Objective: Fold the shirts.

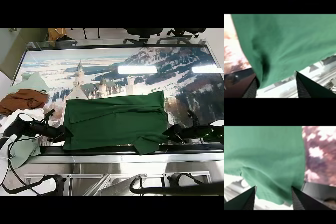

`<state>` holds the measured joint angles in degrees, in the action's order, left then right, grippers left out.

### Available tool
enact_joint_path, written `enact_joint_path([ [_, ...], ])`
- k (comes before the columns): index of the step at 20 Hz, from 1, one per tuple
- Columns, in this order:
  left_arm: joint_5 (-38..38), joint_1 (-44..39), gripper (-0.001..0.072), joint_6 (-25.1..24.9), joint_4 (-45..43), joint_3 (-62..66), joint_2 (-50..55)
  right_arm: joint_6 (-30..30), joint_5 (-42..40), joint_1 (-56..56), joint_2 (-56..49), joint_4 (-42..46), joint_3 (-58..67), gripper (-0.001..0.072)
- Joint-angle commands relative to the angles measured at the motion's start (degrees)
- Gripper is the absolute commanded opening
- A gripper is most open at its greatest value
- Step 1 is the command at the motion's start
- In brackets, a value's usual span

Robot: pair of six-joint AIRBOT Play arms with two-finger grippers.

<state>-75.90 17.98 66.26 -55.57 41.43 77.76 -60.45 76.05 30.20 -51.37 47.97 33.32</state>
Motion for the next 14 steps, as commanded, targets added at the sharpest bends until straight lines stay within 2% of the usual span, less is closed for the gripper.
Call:
enact_joint_path([
  [1, -1.2, 1.7, 0.0464, -0.2, 0.1, -0.9, 0.0, -4.3, 1.4, -1.0, 0.1, 4.7, -1.1, 0.051],
  [6, -1.7, 1.6, 0.0466, 0.2, -2.9, -0.2, 0.0, -7.8, 0.7, -0.7, 1.3, 7.5, 0.3, 0.051],
  [9, -1.5, 1.6, 0.0466, 0.9, -4.5, -0.4, 0.0, -11.7, -0.9, 0.6, 4.2, 12.3, 0.6, 0.0511],
  [13, 2.2, 1.4, 0.0464, 0.2, -3.0, -4.7, 0.0, -11.4, -1.7, 0.3, 3.4, 9.2, -1.7, 0.0511],
  [14, 3.0, 1.4, 0.0438, 0.2, -2.9, -5.0, 0.0, -10.5, -2.4, 0.3, 2.7, 8.9, -2.5, 0.0512],
])
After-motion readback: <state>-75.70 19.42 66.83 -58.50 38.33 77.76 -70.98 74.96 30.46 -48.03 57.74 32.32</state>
